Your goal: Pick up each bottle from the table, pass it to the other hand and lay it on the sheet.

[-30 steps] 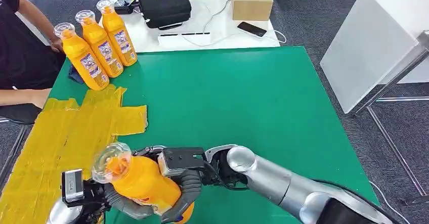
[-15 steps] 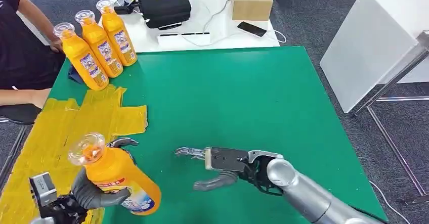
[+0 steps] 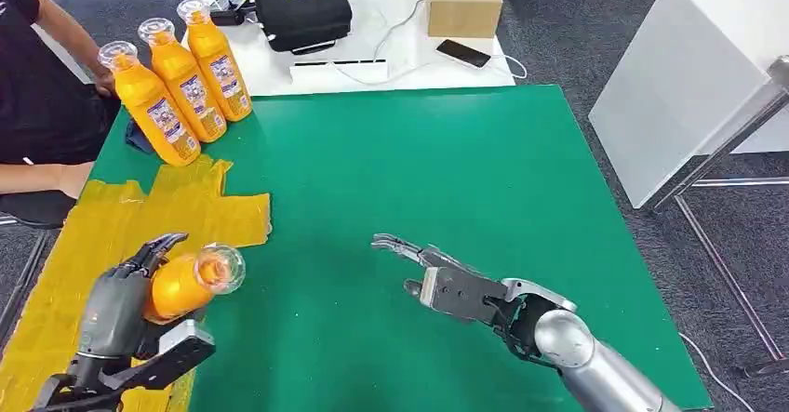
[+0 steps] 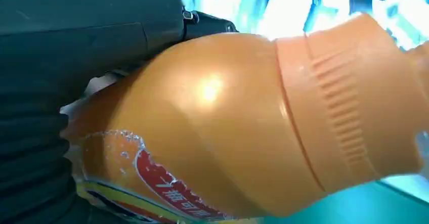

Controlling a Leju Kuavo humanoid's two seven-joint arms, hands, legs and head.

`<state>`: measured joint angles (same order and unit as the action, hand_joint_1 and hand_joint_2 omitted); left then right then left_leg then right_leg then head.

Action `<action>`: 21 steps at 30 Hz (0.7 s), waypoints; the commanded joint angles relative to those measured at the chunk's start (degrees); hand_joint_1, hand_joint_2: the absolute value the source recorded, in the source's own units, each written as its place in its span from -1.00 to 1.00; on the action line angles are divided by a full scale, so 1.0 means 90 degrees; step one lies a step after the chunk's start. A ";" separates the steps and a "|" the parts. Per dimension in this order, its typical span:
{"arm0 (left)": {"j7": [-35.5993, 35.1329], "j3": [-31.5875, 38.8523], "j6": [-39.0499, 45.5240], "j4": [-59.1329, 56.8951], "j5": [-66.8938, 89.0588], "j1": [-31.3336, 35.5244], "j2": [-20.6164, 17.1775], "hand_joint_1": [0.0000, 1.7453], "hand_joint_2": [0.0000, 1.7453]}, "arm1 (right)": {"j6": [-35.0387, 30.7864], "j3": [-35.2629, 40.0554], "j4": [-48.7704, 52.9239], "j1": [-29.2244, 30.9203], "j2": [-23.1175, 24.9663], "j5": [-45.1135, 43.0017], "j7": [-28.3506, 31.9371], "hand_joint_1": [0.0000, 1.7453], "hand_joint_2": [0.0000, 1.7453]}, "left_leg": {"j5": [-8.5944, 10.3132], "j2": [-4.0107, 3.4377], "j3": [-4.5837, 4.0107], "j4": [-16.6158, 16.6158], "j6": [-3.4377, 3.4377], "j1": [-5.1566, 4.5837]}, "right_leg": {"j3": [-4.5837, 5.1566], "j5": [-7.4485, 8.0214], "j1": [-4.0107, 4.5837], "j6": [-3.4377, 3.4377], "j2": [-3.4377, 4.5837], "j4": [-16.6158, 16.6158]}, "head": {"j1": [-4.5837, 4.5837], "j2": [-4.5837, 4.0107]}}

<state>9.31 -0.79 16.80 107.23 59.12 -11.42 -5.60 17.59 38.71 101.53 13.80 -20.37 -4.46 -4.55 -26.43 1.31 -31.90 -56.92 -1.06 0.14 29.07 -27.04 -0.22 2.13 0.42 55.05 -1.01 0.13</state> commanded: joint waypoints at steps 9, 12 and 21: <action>-0.0389 -0.0892 0.2024 -0.1085 0.1897 0.0125 -0.0135 1.00 1.00 | -0.0217 -0.0361 0.0723 -0.0421 0.0008 0.0092 -0.0017 -1.00 -1.00 | 0.0004 0.0003 0.0020 0.0014 0.0003 -0.0005 | -0.0020 -0.0001 -0.0003 -0.0002 -0.0016 -0.0013 | 0.0002 0.0000; -0.0648 -0.1155 0.1702 -0.1547 0.2029 0.0249 -0.0300 1.00 1.00 | -0.0193 -0.0340 0.0726 -0.0465 -0.0040 0.0106 0.0019 -1.00 -1.00 | 0.0003 0.0001 0.0021 0.0013 0.0003 -0.0004 | -0.0021 -0.0001 -0.0003 -0.0002 -0.0013 -0.0014 | 0.0000 0.0000; -0.1623 -0.1338 0.0633 -0.2676 0.2890 0.0792 -0.0268 -1.00 1.00 | -0.0104 -0.0273 0.0588 -0.0311 0.0085 0.0106 0.0007 -1.00 -1.00 | 0.0008 0.0000 0.0019 0.0012 0.0004 -0.0003 | -0.0016 0.0003 -0.0002 -0.0002 -0.0015 -0.0012 | 0.0002 0.0000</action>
<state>2.39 -8.76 28.71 97.78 78.02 -10.64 -7.15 16.04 35.58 108.32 9.33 -19.95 -3.45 -4.37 -26.43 1.28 -31.88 -56.92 -1.06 0.13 29.10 -27.04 -0.23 2.13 0.43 55.04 -0.98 0.13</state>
